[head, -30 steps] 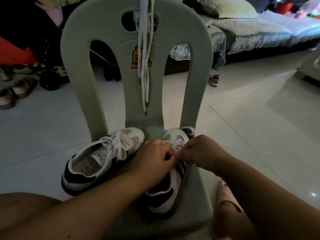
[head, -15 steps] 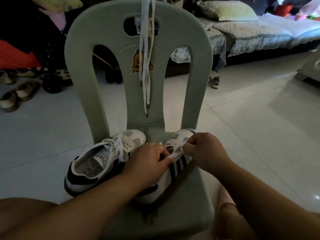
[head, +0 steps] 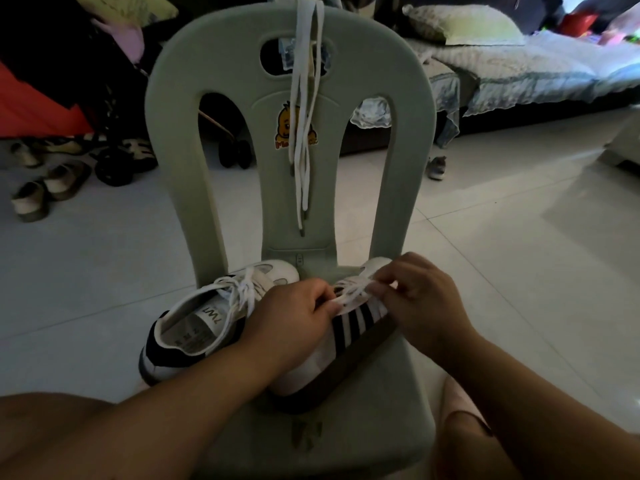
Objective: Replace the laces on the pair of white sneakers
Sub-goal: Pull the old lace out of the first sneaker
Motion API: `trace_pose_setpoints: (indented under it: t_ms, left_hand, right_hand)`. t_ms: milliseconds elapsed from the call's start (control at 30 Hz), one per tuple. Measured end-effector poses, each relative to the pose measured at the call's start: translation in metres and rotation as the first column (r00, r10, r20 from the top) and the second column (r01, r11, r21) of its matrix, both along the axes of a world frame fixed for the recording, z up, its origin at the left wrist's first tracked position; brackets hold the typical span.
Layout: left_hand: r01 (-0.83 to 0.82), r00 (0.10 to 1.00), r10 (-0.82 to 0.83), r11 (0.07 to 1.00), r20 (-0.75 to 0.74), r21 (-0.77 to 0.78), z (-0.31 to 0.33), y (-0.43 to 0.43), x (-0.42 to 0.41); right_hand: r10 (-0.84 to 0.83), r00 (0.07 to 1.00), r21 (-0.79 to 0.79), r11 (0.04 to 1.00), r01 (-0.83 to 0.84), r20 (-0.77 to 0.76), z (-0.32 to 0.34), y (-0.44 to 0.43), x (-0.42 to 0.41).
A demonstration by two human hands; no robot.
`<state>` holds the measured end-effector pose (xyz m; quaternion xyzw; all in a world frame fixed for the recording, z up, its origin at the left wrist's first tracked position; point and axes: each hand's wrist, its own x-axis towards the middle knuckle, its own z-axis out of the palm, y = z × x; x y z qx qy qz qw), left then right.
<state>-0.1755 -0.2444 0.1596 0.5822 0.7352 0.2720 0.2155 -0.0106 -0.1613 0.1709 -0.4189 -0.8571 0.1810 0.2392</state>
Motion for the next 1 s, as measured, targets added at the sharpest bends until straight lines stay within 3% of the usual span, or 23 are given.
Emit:
trace_pose_setpoints:
  t_ms: [67, 133, 233, 333, 433, 567, 667, 733, 800, 867, 1000]
  left_hand:
    - [-0.007, 1.000, 0.007, 1.000, 0.007, 0.012, 0.001, 0.001, -0.001]
    - [-0.007, 1.000, 0.007, 1.000, -0.002, 0.009, 0.002, 0.000, 0.000]
    - [-0.004, 1.000, 0.004, 1.000, -0.030, -0.003, 0.001, 0.000, 0.000]
    - [-0.027, 1.000, 0.027, 1.000, -0.001, 0.014, 0.001, 0.000, 0.000]
    - [-0.029, 1.000, 0.029, 0.999, 0.001, 0.034, 0.001, 0.000, 0.003]
    - [-0.026, 1.000, 0.026, 0.999, 0.000, 0.045, -0.001, 0.003, 0.004]
    - [-0.030, 1.000, 0.030, 0.999, 0.005, 0.029, -0.003, 0.003, 0.002]
    - [-0.044, 0.999, 0.043, 0.999, 0.022, 0.016, -0.004, 0.004, 0.000]
    - [-0.054, 0.998, 0.053, 0.998, 0.020, 0.019, -0.004, 0.004, -0.001]
    - [-0.053, 0.999, 0.052, 0.998, 0.014, 0.018, -0.004, 0.003, 0.000]
    - [-0.049, 0.999, 0.049, 0.999, 0.004, 0.017, -0.005, 0.003, 0.002]
  right_hand:
    - [-0.206, 0.959, -0.208, 0.964, 0.164, -0.197, -0.003, 0.003, 0.001]
    - [-0.288, 0.921, -0.368, 0.912, 0.181, -0.262, -0.001, 0.005, 0.000]
    - [-0.026, 0.999, -0.152, 0.988, 0.023, -0.023, 0.004, 0.001, 0.002]
    - [0.175, 0.968, -0.033, 0.985, -0.172, 0.180, 0.007, -0.005, -0.005]
    - [0.223, 0.948, -0.006, 0.974, -0.228, 0.228, 0.001, -0.009, -0.014]
    - [0.158, 0.960, 0.103, 0.977, -0.185, 0.233, -0.005, -0.006, -0.016]
    - [0.063, 0.989, -0.002, 0.998, -0.063, 0.135, -0.008, -0.005, -0.015]
    - [-0.129, 0.989, -0.216, 0.970, 0.111, -0.074, -0.004, 0.000, -0.013]
    - [-0.295, 0.929, -0.392, 0.900, 0.192, -0.222, 0.000, 0.007, -0.008]
    - [-0.216, 0.971, -0.351, 0.921, 0.167, -0.106, 0.004, 0.011, -0.002]
    - [0.111, 0.986, -0.250, 0.965, -0.077, 0.124, 0.006, 0.000, -0.002]
